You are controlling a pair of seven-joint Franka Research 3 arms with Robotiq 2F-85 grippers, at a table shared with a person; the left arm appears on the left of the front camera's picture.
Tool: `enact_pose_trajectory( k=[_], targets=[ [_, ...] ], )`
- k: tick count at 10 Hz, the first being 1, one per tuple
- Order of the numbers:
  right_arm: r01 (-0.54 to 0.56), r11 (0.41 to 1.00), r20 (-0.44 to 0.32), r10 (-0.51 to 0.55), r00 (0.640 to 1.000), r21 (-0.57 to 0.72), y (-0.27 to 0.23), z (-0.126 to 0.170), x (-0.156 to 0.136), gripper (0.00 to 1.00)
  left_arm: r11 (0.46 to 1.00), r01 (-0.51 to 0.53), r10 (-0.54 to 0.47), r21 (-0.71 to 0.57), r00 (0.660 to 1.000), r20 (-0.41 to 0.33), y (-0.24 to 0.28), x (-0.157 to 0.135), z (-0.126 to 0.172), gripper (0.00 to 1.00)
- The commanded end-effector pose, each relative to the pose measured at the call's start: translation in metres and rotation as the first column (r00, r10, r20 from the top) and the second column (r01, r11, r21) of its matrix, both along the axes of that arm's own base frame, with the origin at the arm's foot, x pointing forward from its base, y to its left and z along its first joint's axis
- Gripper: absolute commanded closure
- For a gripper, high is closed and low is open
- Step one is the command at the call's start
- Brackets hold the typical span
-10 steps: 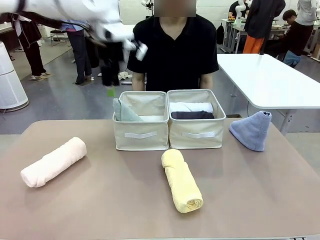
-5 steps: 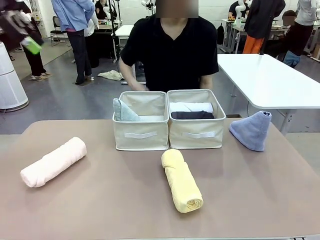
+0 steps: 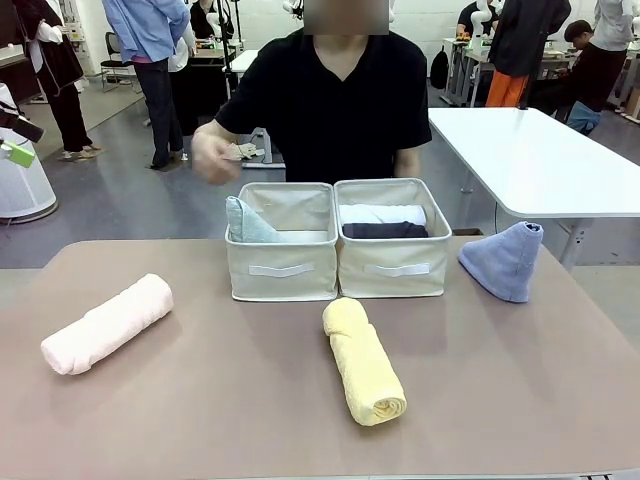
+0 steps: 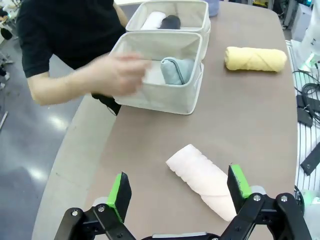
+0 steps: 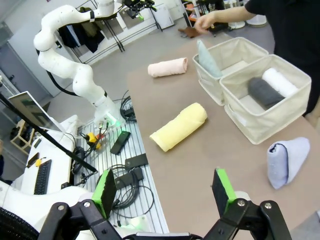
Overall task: Sort the towels based on their folding style.
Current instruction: Pick up one triangle-folded towel and place it in the left Fabric basket, then pick up another triangle-folded towel from the table and place it in the left Fabric basket.
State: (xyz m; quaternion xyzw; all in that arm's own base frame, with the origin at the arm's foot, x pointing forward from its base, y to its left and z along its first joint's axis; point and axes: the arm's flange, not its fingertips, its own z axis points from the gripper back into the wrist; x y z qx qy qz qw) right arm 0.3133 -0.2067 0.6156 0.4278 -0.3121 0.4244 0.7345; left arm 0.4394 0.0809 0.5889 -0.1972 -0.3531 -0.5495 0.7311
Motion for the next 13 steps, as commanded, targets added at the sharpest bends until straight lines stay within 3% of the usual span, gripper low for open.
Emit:
enact_pose_trajectory(
  k=[1,4,13],
  targets=[
    [-0.005,1.000,0.006,0.005,1.000,0.015,0.0003,0.0009,0.0002,0.00,0.998,0.059,-0.060,0.032,0.998,0.010,-0.0051,-0.0114,0.0145,0.00],
    [-0.005,1.000,0.006,0.005,1.000,0.015,0.0003,0.0009,0.0002,0.00,0.994,0.082,-0.080,0.069,0.996,-0.041,-0.0057,-0.0100,0.0152,0.00],
    [-0.005,1.000,0.006,0.005,1.000,0.015,0.0003,0.0009,0.0002,0.00,0.996,0.075,-0.074,0.042,0.997,-0.017,-0.0084,-0.0121,0.0137,0.00]
  ],
)
